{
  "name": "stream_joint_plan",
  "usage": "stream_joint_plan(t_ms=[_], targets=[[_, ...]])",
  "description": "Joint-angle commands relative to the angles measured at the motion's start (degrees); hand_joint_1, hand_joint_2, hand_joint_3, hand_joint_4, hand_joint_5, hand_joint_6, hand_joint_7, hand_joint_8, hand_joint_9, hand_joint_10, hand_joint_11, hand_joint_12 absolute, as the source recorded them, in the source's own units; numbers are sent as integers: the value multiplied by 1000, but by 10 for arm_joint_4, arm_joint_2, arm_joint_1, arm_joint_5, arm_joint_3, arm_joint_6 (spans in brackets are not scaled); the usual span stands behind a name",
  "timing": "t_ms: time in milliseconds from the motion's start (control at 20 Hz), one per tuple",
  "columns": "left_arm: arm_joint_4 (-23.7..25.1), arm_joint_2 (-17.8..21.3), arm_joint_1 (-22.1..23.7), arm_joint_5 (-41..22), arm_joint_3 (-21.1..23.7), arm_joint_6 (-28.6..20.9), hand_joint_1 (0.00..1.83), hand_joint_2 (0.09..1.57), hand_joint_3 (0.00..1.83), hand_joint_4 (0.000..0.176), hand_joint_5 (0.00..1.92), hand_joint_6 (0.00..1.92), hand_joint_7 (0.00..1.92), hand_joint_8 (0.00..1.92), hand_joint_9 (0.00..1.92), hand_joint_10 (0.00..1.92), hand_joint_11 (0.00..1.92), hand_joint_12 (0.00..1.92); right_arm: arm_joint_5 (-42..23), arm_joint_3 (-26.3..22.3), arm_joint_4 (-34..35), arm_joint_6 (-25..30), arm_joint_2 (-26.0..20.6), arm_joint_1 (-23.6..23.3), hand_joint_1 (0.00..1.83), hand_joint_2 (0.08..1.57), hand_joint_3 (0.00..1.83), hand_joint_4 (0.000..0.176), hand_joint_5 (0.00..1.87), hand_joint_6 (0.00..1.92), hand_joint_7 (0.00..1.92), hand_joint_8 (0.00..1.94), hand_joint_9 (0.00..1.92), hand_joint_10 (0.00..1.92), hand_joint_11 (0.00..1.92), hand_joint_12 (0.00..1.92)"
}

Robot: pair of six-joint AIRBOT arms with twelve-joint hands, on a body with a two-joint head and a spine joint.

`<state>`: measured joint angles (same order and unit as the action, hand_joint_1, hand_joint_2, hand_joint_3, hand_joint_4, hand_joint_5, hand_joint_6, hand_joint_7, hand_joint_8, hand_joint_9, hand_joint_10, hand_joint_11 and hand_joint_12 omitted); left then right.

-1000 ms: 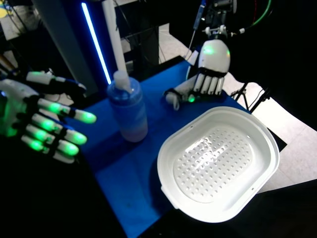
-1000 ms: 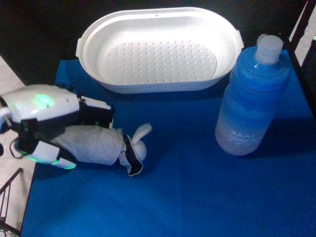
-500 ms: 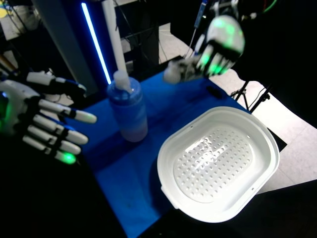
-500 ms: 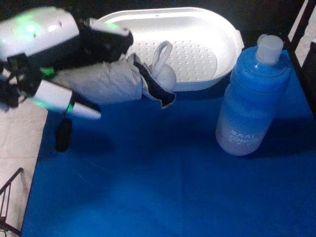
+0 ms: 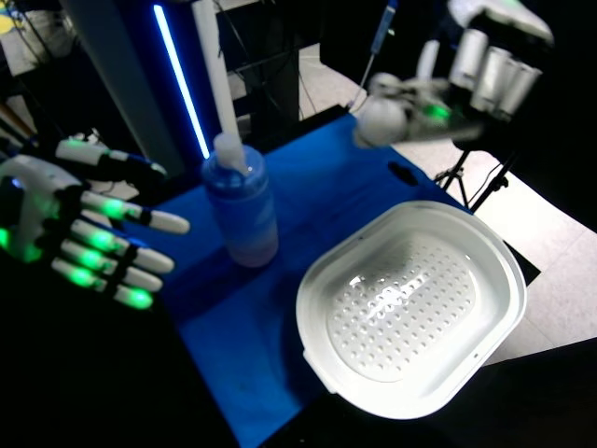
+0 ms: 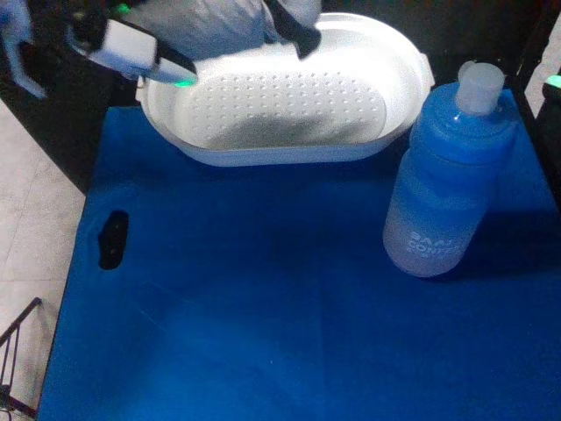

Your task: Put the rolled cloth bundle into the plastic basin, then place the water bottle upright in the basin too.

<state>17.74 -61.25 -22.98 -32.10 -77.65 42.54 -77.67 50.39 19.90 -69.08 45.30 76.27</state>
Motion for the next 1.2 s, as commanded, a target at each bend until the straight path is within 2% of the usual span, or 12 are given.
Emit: stream_joint_plan(t_ms=[0, 50, 100, 150, 350, 450, 500, 550, 800, 900, 950, 1150], targets=[[-31, -10, 12, -55, -14, -1, 1771, 1154, 0, 136, 691, 1921, 909, 1921, 1269, 1921, 1362, 1921, -72, 4, 2, 5, 0, -6, 369, 1249, 5, 142, 234, 2, 229, 1, 221, 2, 223, 15], [-40, -25, 12, -47, -28, -1, 1793, 1119, 0, 166, 775, 1921, 951, 1921, 1301, 1921, 1393, 1921, -72, 6, 2, 5, 1, -6, 371, 1255, 6, 143, 233, 1, 230, 1, 224, 2, 228, 16], [-52, -45, 13, -36, -50, -1, 1720, 1123, 0, 176, 803, 1921, 1013, 1921, 1316, 1921, 1405, 1921, -72, 7, 2, 5, 2, -7, 388, 1253, 3, 142, 235, 1, 235, 2, 234, 5, 242, 19], [-62, -66, 14, -21, -74, -1, 1679, 1116, 0, 176, 807, 1921, 1052, 1921, 1301, 1921, 1397, 1921, -72, 8, 2, 5, 4, -7, 393, 1247, 0, 157, 233, 0, 232, 0, 230, 2, 234, 13], [-74, -135, 27, 48, -160, -1, 1713, 1127, 2, 176, 800, 1921, 1042, 1921, 1277, 1921, 1413, 1921, -72, 14, 1, 5, 12, -8, 396, 1254, 2, 158, 236, 0, 242, 2, 230, 0, 235, 9], [-75, -163, 32, 84, -197, -1, 1758, 1142, 6, 176, 746, 1921, 1005, 1921, 1255, 1921, 1373, 1921, -72, 18, 1, 5, 16, -9, 387, 1247, 0, 168, 228, 0, 227, 0, 211, 0, 216, 0], [-75, -172, 33, 95, -209, -1, 1754, 1148, 8, 176, 753, 1921, 1007, 1921, 1252, 1921, 1375, 1921, -72, 19, -1, 5, 19, -9, 389, 1252, 1, 166, 230, 1, 228, 0, 213, 1, 217, 1], [-75, -183, 35, 114, -225, -1, 1748, 1142, 2, 176, 757, 1921, 987, 1921, 1218, 1921, 1359, 1921, -72, 20, -1, 5, 21, -10, 387, 1255, 2, 154, 236, 2, 225, 0, 215, 1, 215, 0], [-36, -220, 33, 187, -275, 0, 1774, 1157, 5, 176, 830, 1921, 1004, 1921, 1211, 1921, 1343, 1921, -72, 22, -2, 5, 21, -14, 416, 1273, 2, 144, 228, 2, 211, 0, 182, 0, 175, 0], [-32, -230, 27, 200, -288, 0, 1777, 1151, 1, 176, 809, 1921, 992, 1921, 1212, 1921, 1347, 1921, -72, 22, -3, 5, 20, -15, 385, 1275, 2, 148, 229, 1, 215, 1, 185, 1, 183, 3], [-29, -238, 26, 205, -297, 0, 1778, 1149, 0, 176, 798, 1921, 982, 1921, 1213, 1921, 1364, 1921, -72, 22, -4, 5, 20, -15, 397, 1278, 2, 138, 232, 1, 216, 0, 185, 1, 183, 3], [-11, -267, 29, 226, -331, 0, 1770, 1166, 2, 176, 840, 1921, 1012, 1921, 1239, 1921, 1378, 1921, -72, 25, -7, 6, 22, -20, 422, 1286, 2, 145, 235, 1, 219, 0, 191, 1, 186, 3]])
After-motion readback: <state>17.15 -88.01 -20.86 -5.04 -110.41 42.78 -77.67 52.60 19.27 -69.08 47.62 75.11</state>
